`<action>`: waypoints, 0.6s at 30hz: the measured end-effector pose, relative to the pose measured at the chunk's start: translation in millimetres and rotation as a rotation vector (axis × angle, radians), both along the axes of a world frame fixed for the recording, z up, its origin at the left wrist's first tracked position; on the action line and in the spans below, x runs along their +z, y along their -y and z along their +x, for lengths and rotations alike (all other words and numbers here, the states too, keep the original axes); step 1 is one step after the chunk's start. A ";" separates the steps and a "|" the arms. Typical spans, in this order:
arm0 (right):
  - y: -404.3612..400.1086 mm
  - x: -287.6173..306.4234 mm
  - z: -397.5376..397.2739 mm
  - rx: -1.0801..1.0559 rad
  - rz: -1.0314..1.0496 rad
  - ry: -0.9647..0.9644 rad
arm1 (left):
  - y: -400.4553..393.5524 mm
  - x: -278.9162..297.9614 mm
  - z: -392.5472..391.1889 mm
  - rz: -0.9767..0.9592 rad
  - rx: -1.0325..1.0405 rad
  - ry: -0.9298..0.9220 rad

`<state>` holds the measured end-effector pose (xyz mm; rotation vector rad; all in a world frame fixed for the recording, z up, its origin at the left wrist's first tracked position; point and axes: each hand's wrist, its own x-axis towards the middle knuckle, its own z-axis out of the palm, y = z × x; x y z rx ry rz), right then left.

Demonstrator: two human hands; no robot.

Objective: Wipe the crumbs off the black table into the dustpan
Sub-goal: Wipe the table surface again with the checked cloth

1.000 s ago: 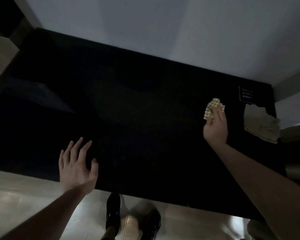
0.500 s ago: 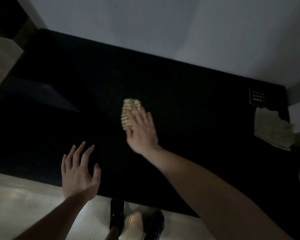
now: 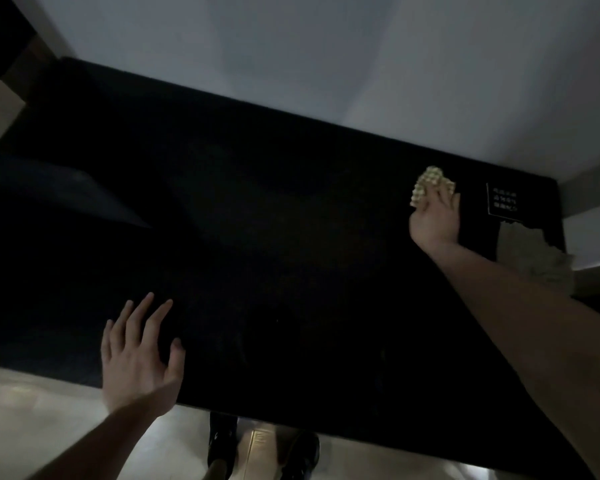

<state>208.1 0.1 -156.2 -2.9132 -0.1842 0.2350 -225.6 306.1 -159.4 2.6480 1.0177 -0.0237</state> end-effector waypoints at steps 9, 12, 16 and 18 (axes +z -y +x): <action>-116.5 -10.7 -20.8 -0.039 -0.024 -0.029 | 1.1 -0.7 2.2 -0.001 -0.002 -0.014; -186.4 -10.6 -50.0 0.164 0.015 -0.041 | 0.9 -1.5 2.2 -0.005 -0.002 -0.013; -257.1 -5.1 -110.3 0.603 0.124 -0.062 | -0.2 -1.6 1.4 0.004 -0.005 -0.034; -268.2 -4.7 -122.6 0.762 0.215 -0.145 | 0.3 -0.9 1.5 0.002 -0.004 -0.037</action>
